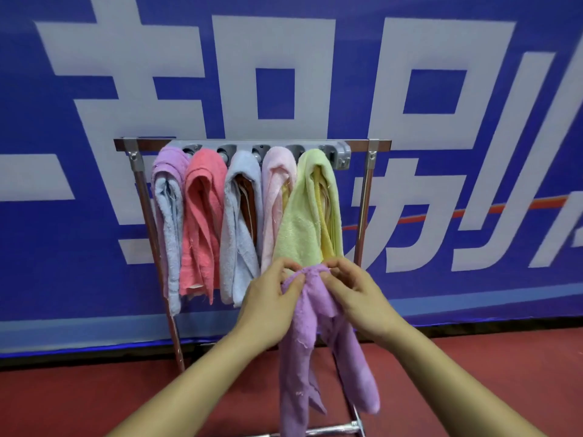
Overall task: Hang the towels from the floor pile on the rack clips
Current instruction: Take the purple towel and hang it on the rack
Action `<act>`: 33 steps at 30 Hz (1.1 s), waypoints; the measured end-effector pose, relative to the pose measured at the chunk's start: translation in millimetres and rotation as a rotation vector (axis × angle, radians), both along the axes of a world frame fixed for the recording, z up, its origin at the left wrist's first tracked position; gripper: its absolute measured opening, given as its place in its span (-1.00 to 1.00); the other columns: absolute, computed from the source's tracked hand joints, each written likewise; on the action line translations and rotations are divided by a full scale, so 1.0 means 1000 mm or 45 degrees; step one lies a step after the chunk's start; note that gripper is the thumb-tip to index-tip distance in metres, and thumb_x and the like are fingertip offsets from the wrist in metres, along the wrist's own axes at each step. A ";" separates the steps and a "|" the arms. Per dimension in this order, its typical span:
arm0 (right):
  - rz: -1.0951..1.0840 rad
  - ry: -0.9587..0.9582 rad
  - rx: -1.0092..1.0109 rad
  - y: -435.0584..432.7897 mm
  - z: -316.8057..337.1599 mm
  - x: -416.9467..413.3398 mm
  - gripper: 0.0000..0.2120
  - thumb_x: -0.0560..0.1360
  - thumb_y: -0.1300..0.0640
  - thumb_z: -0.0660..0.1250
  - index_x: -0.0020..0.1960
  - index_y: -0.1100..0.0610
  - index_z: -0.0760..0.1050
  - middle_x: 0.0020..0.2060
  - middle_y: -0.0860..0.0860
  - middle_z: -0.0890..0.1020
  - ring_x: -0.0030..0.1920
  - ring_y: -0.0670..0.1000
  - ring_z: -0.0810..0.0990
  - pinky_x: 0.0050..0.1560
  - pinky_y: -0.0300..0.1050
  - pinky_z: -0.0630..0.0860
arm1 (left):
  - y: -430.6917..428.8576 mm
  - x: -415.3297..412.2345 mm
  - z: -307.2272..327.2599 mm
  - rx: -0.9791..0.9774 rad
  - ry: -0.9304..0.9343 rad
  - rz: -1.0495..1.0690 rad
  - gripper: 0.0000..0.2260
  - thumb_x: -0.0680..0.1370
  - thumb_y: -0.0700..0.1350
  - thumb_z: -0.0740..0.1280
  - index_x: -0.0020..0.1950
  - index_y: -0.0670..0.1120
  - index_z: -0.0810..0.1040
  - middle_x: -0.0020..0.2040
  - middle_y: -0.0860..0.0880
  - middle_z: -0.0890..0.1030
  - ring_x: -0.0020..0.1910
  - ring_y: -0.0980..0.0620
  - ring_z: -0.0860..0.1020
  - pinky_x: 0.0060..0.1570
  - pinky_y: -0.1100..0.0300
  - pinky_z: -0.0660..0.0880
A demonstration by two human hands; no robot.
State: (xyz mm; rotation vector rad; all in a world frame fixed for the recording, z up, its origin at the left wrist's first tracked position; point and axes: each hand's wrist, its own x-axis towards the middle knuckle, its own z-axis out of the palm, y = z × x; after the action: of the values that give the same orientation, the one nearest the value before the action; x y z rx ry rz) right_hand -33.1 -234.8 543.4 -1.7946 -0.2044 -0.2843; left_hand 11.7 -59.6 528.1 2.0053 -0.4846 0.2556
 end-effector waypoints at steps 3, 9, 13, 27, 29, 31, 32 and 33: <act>-0.063 -0.081 -0.011 -0.011 0.024 0.010 -0.88 0.67 0.15 0.26 0.07 0.10 0.57 -0.13 -0.01 0.72 -0.05 -0.02 0.68 0.03 -0.03 0.61 | -0.023 0.009 0.028 0.052 -0.090 -0.045 -0.88 0.60 0.09 0.30 -0.03 0.11 0.59 -0.27 0.10 0.62 -0.34 0.13 0.51 -0.22 0.09 0.50; -0.226 -0.158 -0.048 -0.043 0.075 0.039 -0.87 0.67 0.10 0.24 0.09 0.05 0.57 -0.15 0.04 0.71 -0.12 -0.02 0.69 -0.12 -0.12 0.62 | -0.062 0.041 0.096 0.156 -0.269 -0.030 -0.89 0.62 0.00 0.30 -0.02 0.08 0.62 -0.13 0.13 0.65 -0.19 0.06 0.58 -0.06 0.04 0.53; -0.313 -0.180 -0.051 -0.063 0.107 0.069 -0.86 0.66 0.08 0.26 0.12 0.05 0.58 -0.08 0.11 0.72 -0.03 0.10 0.71 -0.02 0.05 0.65 | -0.093 0.071 0.126 0.083 -0.154 -0.030 -0.87 0.62 0.03 0.29 -0.01 0.05 0.62 -0.13 0.06 0.69 -0.13 -0.02 0.63 0.00 -0.03 0.58; -0.510 -0.165 0.086 -0.109 0.165 0.174 -0.87 0.59 0.18 0.29 0.07 0.13 0.61 -0.17 0.04 0.69 -0.19 0.00 0.65 -0.16 -0.13 0.60 | -0.168 0.158 0.197 0.008 -0.147 0.220 -0.84 0.64 -0.07 0.24 0.08 -0.05 0.60 0.07 -0.08 0.66 0.04 -0.12 0.58 -0.06 0.16 0.41; -0.526 -0.177 0.043 -0.112 0.165 0.190 -0.88 0.56 0.17 0.29 0.08 0.06 0.54 -0.25 0.05 0.64 -0.26 0.05 0.59 -0.21 -0.05 0.54 | -0.172 0.168 0.204 0.078 -0.138 0.298 -0.82 0.64 -0.09 0.24 0.14 -0.07 0.60 0.15 -0.11 0.65 0.14 -0.16 0.58 -0.03 0.14 0.40; -0.546 -0.180 -0.018 -0.112 0.162 0.202 -0.88 0.56 0.17 0.27 0.07 0.01 0.45 -0.27 0.05 0.60 -0.27 0.07 0.54 -0.24 -0.03 0.49 | -0.172 0.176 0.205 0.178 -0.096 0.361 -0.79 0.64 -0.13 0.25 0.22 -0.10 0.59 0.22 -0.12 0.63 0.19 -0.17 0.57 -0.01 0.13 0.40; -0.569 -0.170 -0.051 -0.112 0.159 0.208 -0.88 0.55 0.18 0.25 0.05 0.01 0.42 -0.24 0.05 0.61 -0.26 0.07 0.54 -0.23 -0.02 0.50 | -0.172 0.179 0.203 0.200 -0.081 0.364 -0.78 0.63 -0.16 0.26 0.24 -0.11 0.58 0.24 -0.13 0.62 0.20 -0.16 0.57 0.00 0.14 0.41; -0.600 -0.156 -0.079 -0.113 0.155 0.213 -0.88 0.53 0.21 0.24 0.01 0.01 0.42 -0.21 0.04 0.61 -0.24 0.07 0.54 -0.22 -0.01 0.51 | -0.173 0.181 0.201 0.203 -0.068 0.338 -0.77 0.62 -0.20 0.25 0.26 -0.11 0.55 0.26 -0.13 0.60 0.18 -0.15 0.56 0.01 0.15 0.40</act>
State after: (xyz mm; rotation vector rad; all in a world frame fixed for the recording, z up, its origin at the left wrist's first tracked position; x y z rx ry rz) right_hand 180.0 -348.3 698.2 -1.8733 0.1302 -0.7298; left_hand 193.0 -232.6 728.7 2.2244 -0.2774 0.4463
